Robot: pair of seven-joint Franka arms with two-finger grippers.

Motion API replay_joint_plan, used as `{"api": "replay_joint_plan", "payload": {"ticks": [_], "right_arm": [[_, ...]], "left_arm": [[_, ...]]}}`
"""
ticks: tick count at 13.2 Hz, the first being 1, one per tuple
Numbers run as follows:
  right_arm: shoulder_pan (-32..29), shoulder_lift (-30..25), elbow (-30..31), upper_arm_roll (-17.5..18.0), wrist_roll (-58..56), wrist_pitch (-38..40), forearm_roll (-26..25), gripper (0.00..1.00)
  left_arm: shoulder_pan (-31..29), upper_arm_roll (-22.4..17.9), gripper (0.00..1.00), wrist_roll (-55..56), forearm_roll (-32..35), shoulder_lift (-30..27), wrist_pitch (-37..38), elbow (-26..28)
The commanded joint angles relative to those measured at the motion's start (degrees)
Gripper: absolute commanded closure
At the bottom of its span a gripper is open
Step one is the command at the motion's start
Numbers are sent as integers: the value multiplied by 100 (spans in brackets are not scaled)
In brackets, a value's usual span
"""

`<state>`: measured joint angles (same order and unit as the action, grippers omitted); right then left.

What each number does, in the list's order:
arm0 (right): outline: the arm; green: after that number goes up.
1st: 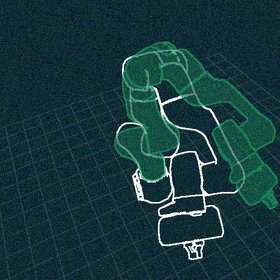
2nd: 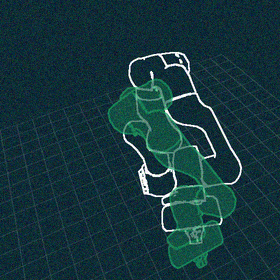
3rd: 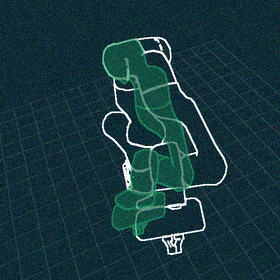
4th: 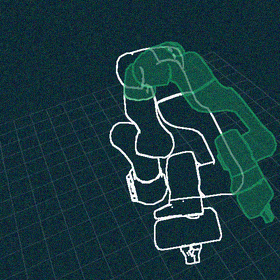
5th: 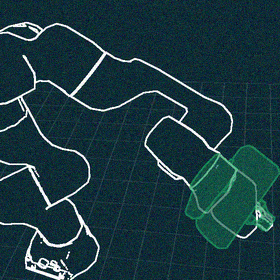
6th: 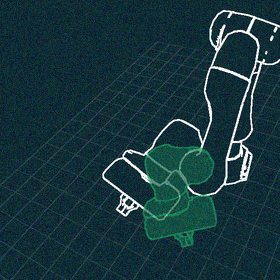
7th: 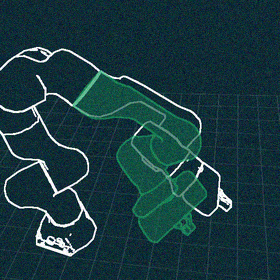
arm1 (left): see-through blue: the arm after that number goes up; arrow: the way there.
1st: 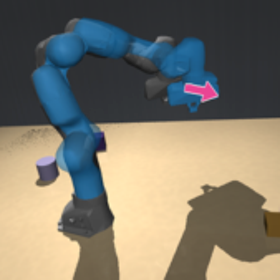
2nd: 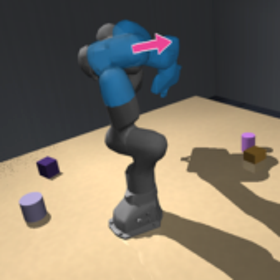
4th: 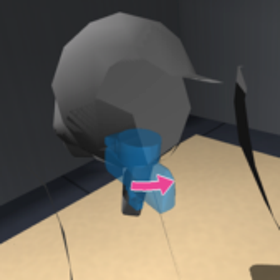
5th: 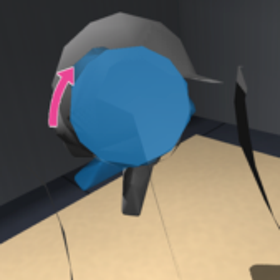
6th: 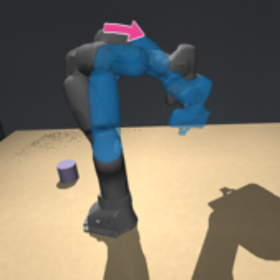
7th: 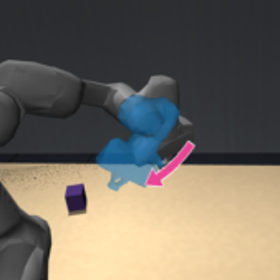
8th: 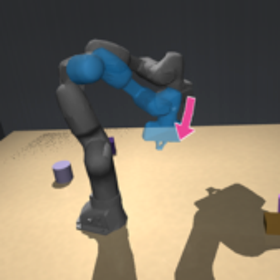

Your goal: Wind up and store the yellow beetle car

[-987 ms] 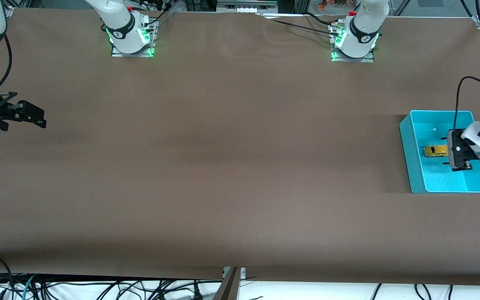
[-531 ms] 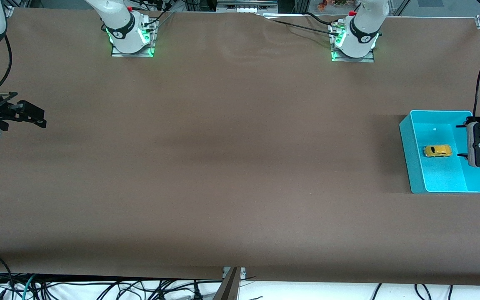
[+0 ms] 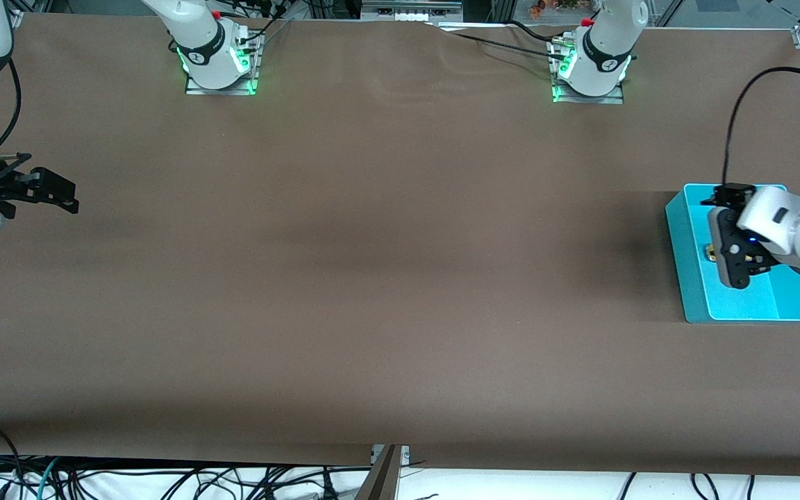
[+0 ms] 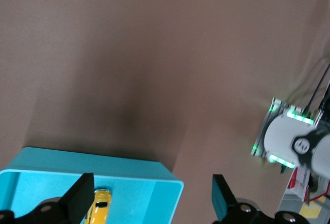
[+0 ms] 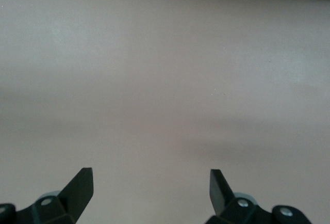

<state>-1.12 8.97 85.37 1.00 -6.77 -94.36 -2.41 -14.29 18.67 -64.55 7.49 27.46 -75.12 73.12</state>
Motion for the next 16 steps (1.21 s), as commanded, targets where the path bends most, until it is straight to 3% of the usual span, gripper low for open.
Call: {"api": "replay_joint_plan", "payload": {"ticks": [1, 3, 6, 9, 11, 13, 16], "right_arm": [[25, -9, -38, -20, 97, 14, 74, 0], [42, -9, -47, -12, 114, 14, 57, 0], [33, -9, -38, -20, 105, 23, 66, 0], [33, -9, -38, -12, 105, 14, 74, 0], [33, -9, -38, -12, 97, 14, 66, 0], [33, -9, -38, -12, 105, 14, 66, 0], [33, -9, -38, -20, 105, 14, 66, 0]], "left_arm": [[312, 5, 0, 1168, -98, -319, 260, -62], [576, 75, 0, 2143, -90, -504, 322, -70], [1269, -424, 0, 3506, -106, -1188, -98, 429], [1446, -820, 0, 4456, -107, -1952, -1211, 1403], [1464, -865, 0, 5465, -107, -2427, -1916, 2106], [1473, -979, 0, 6406, -281, -2648, -2085, 2425], [1877, -1778, 0, 6877, -915, -2693, -2251, 2513]]}}
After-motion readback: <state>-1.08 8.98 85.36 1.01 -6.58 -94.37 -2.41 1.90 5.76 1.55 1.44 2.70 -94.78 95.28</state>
